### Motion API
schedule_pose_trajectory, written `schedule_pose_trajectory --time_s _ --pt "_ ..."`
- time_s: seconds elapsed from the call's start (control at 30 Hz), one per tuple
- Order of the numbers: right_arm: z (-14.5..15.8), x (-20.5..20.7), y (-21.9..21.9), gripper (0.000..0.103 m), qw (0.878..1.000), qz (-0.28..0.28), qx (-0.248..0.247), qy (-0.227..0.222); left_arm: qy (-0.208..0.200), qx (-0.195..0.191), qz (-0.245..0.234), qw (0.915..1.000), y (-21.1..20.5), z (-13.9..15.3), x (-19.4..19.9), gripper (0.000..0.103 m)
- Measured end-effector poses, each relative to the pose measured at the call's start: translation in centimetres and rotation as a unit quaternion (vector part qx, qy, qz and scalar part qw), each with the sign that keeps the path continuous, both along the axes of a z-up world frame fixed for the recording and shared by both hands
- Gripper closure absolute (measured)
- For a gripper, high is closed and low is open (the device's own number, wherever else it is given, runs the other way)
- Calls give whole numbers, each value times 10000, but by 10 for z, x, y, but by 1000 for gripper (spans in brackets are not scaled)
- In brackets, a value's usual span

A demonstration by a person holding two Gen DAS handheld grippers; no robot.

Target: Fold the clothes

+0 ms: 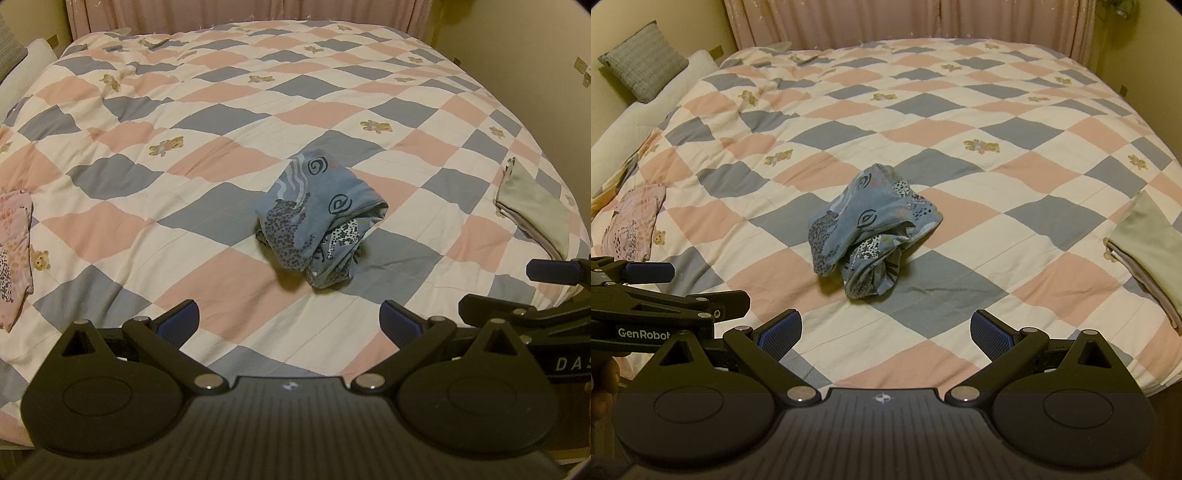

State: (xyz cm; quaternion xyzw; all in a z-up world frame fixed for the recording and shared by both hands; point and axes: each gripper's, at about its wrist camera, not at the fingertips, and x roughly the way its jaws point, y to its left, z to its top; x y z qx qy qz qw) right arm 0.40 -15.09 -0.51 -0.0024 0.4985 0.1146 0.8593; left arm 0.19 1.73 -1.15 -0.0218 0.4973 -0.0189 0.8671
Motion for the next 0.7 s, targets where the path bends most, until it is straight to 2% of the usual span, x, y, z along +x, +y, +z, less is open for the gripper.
schedule_pose_trajectory --time_s 0.7 --pt "-6 6 1 2 10000 -14 -34 68 80 -42 16 10000 4 -6 5 1"
